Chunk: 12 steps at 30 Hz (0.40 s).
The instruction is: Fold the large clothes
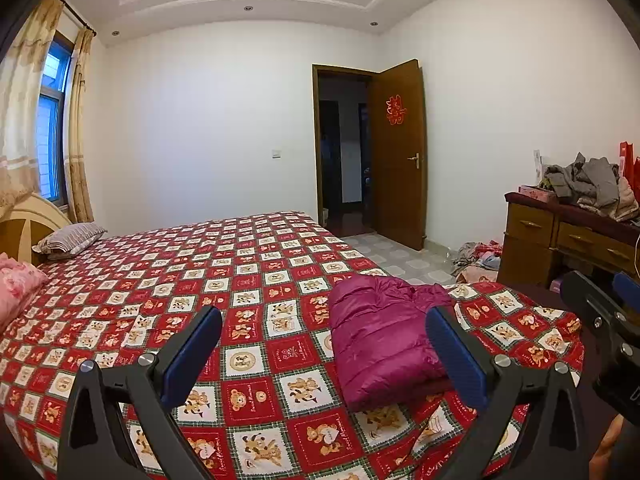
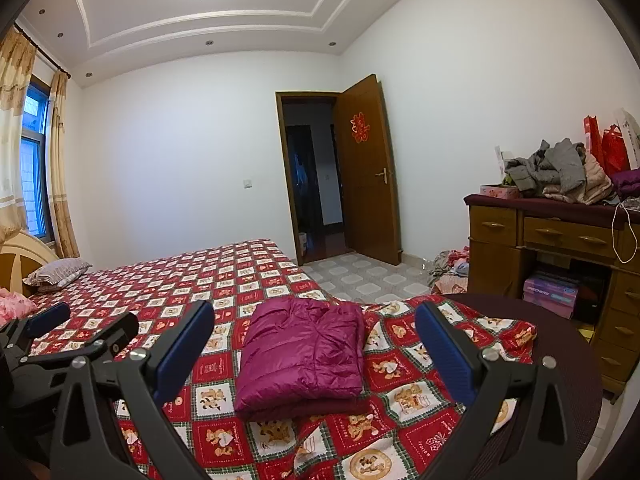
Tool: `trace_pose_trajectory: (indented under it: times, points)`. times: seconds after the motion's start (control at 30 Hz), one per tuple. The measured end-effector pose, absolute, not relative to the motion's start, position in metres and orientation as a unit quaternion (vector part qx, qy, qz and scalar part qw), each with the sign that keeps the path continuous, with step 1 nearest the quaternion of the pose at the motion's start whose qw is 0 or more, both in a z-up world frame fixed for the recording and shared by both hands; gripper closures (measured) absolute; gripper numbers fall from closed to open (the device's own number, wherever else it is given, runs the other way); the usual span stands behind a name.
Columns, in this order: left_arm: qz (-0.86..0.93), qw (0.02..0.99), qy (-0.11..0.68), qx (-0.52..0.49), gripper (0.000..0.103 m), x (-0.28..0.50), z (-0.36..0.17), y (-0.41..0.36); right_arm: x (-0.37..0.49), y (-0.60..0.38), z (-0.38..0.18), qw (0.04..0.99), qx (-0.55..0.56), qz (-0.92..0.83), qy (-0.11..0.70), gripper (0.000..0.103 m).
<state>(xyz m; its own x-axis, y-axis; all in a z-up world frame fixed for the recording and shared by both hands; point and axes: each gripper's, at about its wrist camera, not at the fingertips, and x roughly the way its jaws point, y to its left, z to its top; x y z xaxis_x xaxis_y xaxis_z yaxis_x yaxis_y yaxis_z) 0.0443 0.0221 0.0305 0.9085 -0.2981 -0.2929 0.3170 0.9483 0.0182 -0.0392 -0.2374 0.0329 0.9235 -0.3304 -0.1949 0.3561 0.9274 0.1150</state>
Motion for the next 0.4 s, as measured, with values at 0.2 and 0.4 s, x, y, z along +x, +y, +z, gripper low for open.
trace_pose_trajectory:
  times: [0.2,0.4]
  points:
    - [-0.147,0.978,0.143,0.032,0.001,0.0464,0.0311,0.0241,-0.0372,-0.2365,0.0311,0.978,0.073,-0.175,0.091,0.001]
    - [-0.148,0.975,0.161,0.034,0.001,0.0522,0.0292,0.0244,-0.0345,-0.2384,0.0296,0.976,0.076,-0.177,0.097,0.0]
